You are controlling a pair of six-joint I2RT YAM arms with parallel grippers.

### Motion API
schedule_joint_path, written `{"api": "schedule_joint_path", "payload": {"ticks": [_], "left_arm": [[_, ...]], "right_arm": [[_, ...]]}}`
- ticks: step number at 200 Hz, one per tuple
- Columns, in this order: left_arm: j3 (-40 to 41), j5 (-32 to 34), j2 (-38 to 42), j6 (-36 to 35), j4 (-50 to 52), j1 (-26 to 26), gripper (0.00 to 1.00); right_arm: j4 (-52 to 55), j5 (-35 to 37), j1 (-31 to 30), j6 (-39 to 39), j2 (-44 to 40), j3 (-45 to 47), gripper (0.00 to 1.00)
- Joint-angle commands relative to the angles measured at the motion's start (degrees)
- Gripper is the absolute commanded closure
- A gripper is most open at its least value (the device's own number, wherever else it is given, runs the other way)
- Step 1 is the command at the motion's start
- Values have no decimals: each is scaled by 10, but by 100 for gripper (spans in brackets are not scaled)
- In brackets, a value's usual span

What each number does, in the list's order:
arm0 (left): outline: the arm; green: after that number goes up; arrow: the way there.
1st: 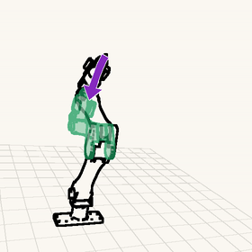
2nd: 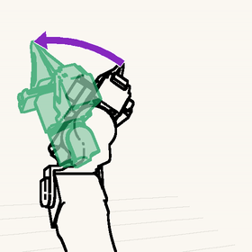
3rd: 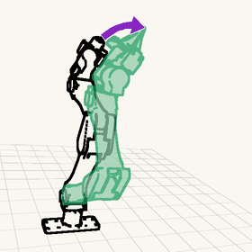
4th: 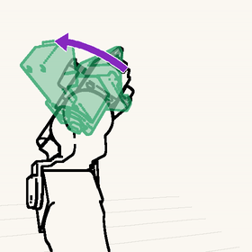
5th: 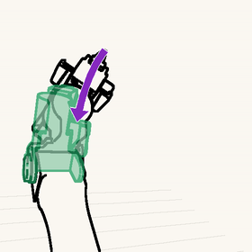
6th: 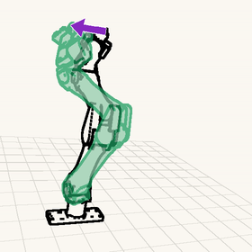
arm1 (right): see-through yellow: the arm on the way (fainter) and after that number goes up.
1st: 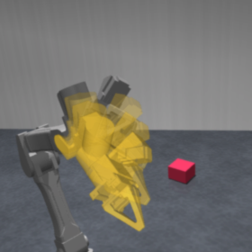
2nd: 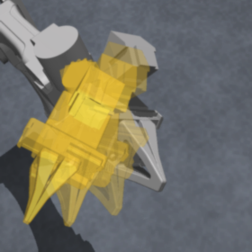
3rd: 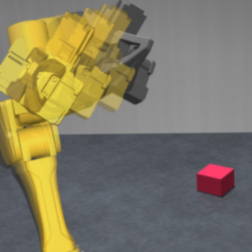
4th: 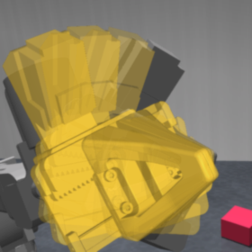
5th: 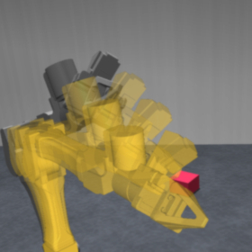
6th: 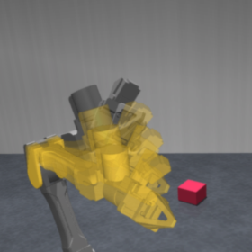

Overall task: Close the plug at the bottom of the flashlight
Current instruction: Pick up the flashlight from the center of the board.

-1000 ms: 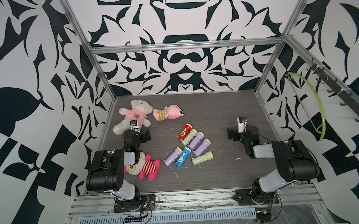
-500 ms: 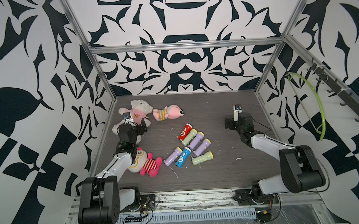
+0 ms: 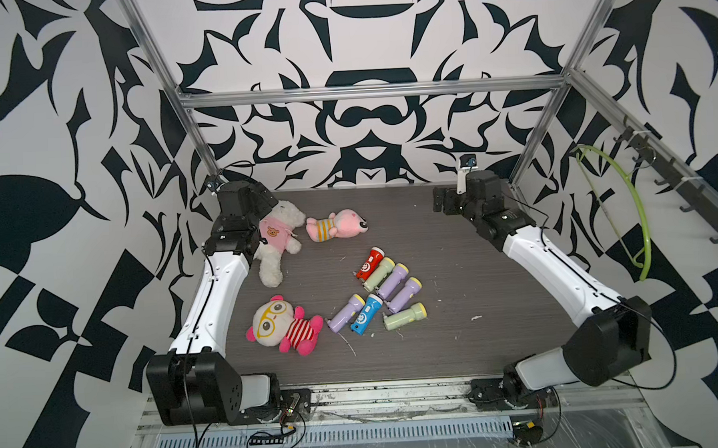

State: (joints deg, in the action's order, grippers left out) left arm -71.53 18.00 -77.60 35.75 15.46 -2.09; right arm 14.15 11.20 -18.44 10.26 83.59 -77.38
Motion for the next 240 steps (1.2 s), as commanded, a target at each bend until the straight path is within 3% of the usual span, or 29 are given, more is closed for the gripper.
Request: {"api": "schedule_joint_path", "payload": {"ticks": [1, 58, 80, 125, 152, 193, 197, 240], "left_arm": [[-13, -26, -13, 1, 55, 8, 1], [-34, -111, -11, -39, 94, 0, 1], [-46, -115, -8, -52, 133, -36, 1], [-36, -131, 3, -62, 215, -149, 2], [24, -175, 21, -27, 235, -194, 7], [130, -265, 38, 40, 189, -223, 14], [134, -269, 35, 45, 187, -225, 19], [156, -333, -24, 63, 158, -248, 28]], "right_arm": [[49, 3, -8, 12, -5, -30, 0], [70, -44, -11, 34, -31, -38, 0], [76, -72, -11, 40, -40, -30, 21], [134, -130, -18, 38, -10, -34, 34], [138, -141, -40, 42, 25, -35, 43], [155, -154, -82, 48, 126, -86, 43], [155, -159, -84, 49, 136, -93, 43], [156, -193, -113, 49, 230, -156, 62]]}}
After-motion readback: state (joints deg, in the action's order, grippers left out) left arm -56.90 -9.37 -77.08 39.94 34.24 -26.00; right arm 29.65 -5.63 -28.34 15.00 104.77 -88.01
